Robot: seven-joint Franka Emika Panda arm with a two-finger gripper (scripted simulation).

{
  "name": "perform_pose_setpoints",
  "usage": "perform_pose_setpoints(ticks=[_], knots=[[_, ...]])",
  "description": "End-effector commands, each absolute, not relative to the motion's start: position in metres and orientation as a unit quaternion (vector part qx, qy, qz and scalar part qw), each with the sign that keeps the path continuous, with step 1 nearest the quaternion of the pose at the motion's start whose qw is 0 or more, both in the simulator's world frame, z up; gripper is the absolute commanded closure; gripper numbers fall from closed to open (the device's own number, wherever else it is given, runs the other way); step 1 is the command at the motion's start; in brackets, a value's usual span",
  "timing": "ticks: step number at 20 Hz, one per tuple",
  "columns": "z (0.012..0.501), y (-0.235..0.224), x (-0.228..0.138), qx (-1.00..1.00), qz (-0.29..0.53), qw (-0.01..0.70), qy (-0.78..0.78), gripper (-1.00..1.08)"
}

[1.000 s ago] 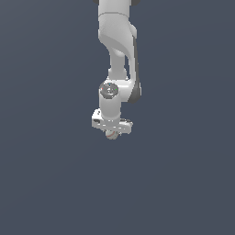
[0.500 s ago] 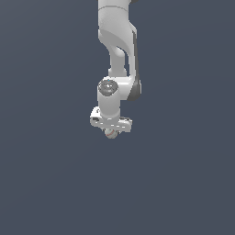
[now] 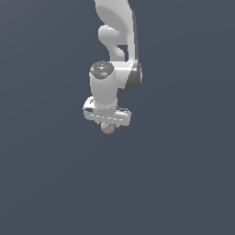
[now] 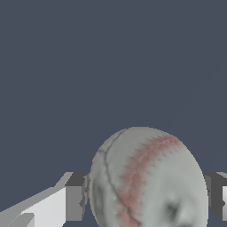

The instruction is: Pick up the object and move it to a goal position.

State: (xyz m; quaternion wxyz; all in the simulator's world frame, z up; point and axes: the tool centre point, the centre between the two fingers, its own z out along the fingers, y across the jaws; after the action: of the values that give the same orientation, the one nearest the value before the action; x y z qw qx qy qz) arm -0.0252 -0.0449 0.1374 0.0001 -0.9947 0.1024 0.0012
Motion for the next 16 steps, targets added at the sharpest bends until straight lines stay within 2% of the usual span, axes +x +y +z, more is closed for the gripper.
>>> perform_pose_setpoints(ticks=[1,16], knots=[[0.164,-0.049,-0.02,-0.995,0.0,0.0,0.102,1.08],[0.32,-0.076,0.008,-0.995,0.0,0.0,0.102,1.08]])
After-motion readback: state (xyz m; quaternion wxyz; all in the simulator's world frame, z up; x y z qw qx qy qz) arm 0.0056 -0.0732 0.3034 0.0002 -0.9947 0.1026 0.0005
